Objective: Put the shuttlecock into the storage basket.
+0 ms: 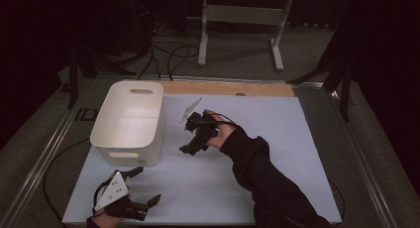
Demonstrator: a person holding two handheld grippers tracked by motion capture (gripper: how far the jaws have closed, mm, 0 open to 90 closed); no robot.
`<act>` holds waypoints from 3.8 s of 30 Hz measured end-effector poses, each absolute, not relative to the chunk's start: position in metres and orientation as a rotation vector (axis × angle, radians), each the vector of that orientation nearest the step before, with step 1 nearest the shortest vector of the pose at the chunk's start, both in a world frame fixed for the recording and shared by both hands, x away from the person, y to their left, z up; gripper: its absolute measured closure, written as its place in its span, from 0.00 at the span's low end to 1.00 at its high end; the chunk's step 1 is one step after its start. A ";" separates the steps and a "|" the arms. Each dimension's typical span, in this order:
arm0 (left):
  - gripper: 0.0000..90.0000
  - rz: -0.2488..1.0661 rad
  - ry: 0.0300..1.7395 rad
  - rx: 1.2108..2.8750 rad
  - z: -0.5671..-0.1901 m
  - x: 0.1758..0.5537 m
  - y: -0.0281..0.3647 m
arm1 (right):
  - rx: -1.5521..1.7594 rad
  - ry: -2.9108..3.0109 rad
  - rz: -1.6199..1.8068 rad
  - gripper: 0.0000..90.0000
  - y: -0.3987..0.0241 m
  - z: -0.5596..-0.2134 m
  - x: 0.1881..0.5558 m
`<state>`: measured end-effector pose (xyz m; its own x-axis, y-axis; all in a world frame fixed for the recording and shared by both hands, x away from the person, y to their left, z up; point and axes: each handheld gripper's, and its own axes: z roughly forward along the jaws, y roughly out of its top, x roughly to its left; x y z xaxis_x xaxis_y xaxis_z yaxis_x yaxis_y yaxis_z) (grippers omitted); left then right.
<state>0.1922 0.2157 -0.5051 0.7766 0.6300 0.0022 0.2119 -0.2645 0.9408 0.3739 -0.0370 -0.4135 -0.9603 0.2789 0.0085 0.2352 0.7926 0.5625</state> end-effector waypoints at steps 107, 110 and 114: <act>0.00 0.457 0.641 1.841 -0.505 0.195 0.211 | 0.882 2.376 1.330 0.09 -0.307 -0.513 0.254; 0.00 0.460 0.643 1.841 -0.505 0.195 0.211 | 0.880 2.366 1.322 0.09 -0.307 -0.515 0.255; 0.00 0.464 0.643 1.841 -0.505 0.195 0.212 | 0.884 2.372 1.314 0.09 -0.308 -0.520 0.257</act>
